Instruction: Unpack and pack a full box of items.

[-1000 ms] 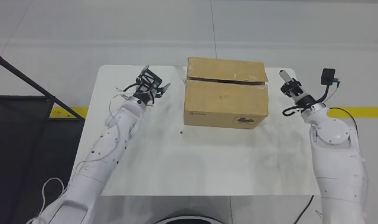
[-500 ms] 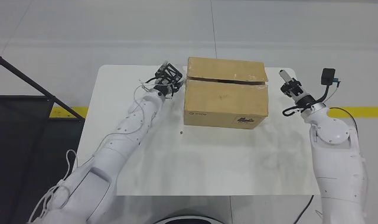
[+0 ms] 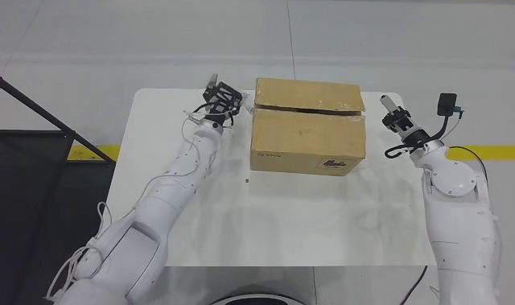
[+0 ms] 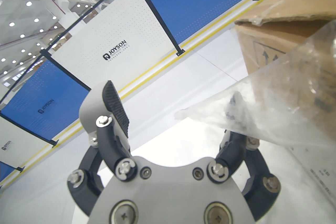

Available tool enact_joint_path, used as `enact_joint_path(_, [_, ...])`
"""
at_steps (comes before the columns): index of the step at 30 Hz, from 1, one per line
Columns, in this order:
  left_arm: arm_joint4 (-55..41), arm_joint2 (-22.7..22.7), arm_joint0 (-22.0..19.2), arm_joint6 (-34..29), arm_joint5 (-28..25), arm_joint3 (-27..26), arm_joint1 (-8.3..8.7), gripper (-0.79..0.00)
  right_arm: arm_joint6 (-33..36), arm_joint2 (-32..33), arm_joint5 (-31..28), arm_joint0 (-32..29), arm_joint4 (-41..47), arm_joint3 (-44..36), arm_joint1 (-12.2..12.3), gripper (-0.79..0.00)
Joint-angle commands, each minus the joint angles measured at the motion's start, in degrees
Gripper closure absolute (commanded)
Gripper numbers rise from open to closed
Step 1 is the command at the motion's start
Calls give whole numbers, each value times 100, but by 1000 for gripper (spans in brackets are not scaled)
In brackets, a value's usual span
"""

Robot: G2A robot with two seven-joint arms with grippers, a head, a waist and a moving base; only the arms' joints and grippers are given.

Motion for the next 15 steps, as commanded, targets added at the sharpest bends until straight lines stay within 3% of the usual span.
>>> enact_joint_path(1, [35, -46, 63, 96, 223, -43, 23, -785, 0, 0, 0, 0, 1, 1, 0, -785])
enact_joint_path(8, [264, -271, 452, 208, 917, -515, 173, -785, 0, 0, 0, 0, 1, 1, 0, -785])
enact_joint_path(15, [692, -600, 1191, -90, 1320, -1529, 414, -785, 0, 0, 0, 0, 1, 1, 0, -785])
